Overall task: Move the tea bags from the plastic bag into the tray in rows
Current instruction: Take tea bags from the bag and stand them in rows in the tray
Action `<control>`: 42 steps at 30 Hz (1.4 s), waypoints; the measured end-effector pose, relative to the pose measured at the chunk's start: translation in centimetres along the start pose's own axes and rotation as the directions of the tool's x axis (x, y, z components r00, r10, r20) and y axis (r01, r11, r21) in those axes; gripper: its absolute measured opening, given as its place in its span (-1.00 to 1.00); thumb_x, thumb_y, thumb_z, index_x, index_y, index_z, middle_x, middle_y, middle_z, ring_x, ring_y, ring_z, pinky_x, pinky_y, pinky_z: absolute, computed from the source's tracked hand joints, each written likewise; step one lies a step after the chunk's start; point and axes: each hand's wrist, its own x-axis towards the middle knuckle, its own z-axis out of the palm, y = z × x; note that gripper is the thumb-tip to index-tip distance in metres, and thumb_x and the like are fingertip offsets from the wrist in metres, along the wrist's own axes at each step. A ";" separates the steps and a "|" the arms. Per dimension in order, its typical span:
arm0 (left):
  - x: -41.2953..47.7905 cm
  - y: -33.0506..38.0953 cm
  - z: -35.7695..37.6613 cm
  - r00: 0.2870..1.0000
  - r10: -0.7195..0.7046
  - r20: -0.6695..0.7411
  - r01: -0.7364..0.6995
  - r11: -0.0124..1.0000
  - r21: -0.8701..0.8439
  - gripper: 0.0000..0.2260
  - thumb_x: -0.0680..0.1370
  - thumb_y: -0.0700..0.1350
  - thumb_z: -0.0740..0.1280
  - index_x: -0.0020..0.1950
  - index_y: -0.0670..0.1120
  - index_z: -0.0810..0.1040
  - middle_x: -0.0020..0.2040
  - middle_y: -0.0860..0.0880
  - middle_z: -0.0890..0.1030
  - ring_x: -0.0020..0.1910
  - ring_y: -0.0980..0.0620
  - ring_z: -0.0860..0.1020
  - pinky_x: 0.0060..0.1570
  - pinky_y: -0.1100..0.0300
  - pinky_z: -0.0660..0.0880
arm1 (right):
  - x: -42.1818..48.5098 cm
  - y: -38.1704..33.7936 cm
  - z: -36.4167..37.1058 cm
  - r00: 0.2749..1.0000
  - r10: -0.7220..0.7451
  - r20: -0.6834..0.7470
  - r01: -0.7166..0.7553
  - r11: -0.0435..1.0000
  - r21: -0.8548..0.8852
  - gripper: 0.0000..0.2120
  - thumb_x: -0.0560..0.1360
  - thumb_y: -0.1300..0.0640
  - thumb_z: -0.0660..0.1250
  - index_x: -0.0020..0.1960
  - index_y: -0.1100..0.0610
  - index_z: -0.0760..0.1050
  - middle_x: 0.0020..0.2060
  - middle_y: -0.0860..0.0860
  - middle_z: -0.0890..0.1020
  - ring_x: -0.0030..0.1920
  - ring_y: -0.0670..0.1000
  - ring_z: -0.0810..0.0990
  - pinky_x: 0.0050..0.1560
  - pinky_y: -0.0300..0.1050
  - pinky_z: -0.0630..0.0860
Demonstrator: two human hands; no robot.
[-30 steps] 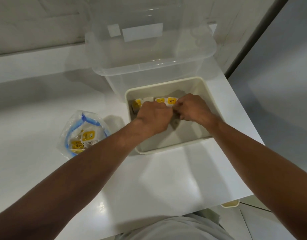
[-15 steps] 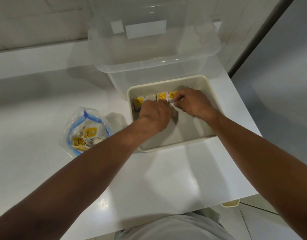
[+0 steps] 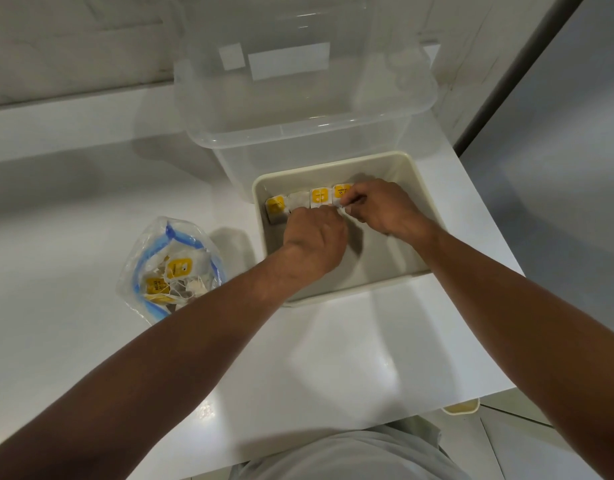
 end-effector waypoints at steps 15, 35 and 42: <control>-1.4 -2.5 -0.5 0.990 -0.121 -0.068 0.096 0.950 -0.296 -0.50 0.58 0.23 0.22 0.44 0.03 0.34 0.23 -0.06 0.54 0.14 -0.12 0.58 -0.05 0.03 0.41 | -2.5 -0.8 -1.7 0.985 -0.169 -0.040 0.161 0.974 -0.160 -0.71 0.49 -0.12 0.40 0.17 -0.06 0.57 0.12 -0.06 0.58 0.06 0.00 0.57 0.07 -0.08 0.50; -9.9 -12.8 0.8 0.974 0.089 -0.208 -0.186 0.836 -0.516 -0.75 0.55 0.16 0.32 0.23 0.21 0.54 0.20 0.18 0.56 0.21 0.06 0.50 0.07 0.09 0.45 | -11.0 -7.8 2.2 0.858 -0.220 0.465 0.297 0.950 -0.098 -0.68 0.38 -0.34 0.38 0.05 -0.22 0.58 -0.10 -0.28 0.65 -0.03 -0.26 0.60 0.13 -0.06 0.54; -9.9 -13.7 1.4 0.951 0.141 -0.275 -0.250 0.876 -0.412 -0.76 0.56 0.17 0.28 0.18 0.16 0.60 0.18 0.12 0.58 0.14 0.01 0.50 0.03 0.09 0.42 | -11.8 -9.4 3.4 0.873 -0.215 0.437 0.229 0.973 0.022 -0.84 0.46 -0.18 0.43 -0.05 -0.13 0.64 -0.18 -0.25 0.65 -0.08 -0.19 0.60 0.11 -0.05 0.55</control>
